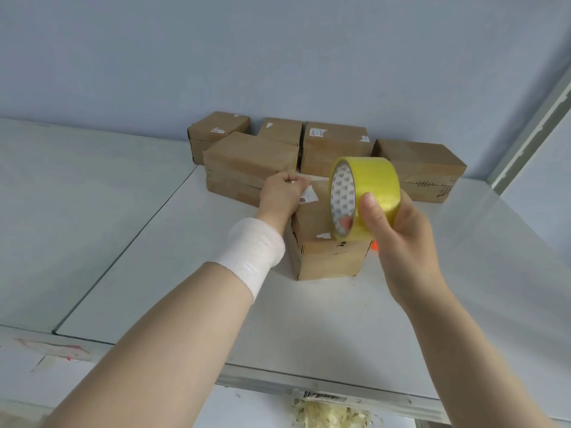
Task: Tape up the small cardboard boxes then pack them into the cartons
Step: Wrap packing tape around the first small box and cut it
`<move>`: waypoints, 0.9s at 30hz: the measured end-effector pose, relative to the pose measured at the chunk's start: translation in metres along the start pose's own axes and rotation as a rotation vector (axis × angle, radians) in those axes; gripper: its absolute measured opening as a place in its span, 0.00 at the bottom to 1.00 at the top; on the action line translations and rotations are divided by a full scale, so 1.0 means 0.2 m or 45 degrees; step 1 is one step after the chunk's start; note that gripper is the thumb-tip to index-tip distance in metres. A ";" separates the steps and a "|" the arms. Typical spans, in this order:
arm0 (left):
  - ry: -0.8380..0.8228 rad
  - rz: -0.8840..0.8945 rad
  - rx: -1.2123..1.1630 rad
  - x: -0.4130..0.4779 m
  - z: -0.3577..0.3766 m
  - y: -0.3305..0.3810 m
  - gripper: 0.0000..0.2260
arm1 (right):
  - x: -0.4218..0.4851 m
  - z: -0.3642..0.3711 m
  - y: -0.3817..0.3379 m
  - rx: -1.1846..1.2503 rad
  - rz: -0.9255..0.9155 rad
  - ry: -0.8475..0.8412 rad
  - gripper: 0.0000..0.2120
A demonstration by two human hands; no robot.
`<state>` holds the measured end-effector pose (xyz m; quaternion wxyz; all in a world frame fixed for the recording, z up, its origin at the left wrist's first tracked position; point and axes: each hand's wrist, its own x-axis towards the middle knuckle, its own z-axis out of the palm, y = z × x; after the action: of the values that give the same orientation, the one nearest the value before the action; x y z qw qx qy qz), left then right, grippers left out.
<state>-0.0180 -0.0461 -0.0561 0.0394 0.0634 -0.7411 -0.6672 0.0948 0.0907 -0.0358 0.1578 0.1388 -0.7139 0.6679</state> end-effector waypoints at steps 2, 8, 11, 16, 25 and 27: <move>0.032 -0.016 0.040 0.01 0.01 0.00 0.10 | -0.09 -0.03 -0.02 0.017 -0.001 0.024 0.11; 0.059 0.045 0.103 0.01 0.01 -0.02 0.07 | -0.35 -0.12 0.07 -0.118 0.304 0.057 0.17; 0.053 0.120 0.213 0.00 0.01 0.01 0.06 | -0.33 -0.09 0.06 -0.104 0.335 0.067 0.18; -0.129 0.889 0.604 -0.18 -0.11 0.04 0.22 | -0.35 -0.10 0.05 -0.098 0.338 0.072 0.16; -0.453 1.051 0.910 -0.24 -0.17 0.10 0.19 | -0.15 -0.16 -0.13 0.256 0.228 -0.117 0.09; -0.479 0.882 0.784 -0.20 -0.15 0.18 0.15 | 0.00 -0.18 -0.22 0.264 0.151 -0.131 0.08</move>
<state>0.0249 -0.0653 -0.0158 0.1036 -0.2992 -0.8754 -0.3652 0.1146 0.1231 0.0057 0.0658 0.1460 -0.6552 0.7383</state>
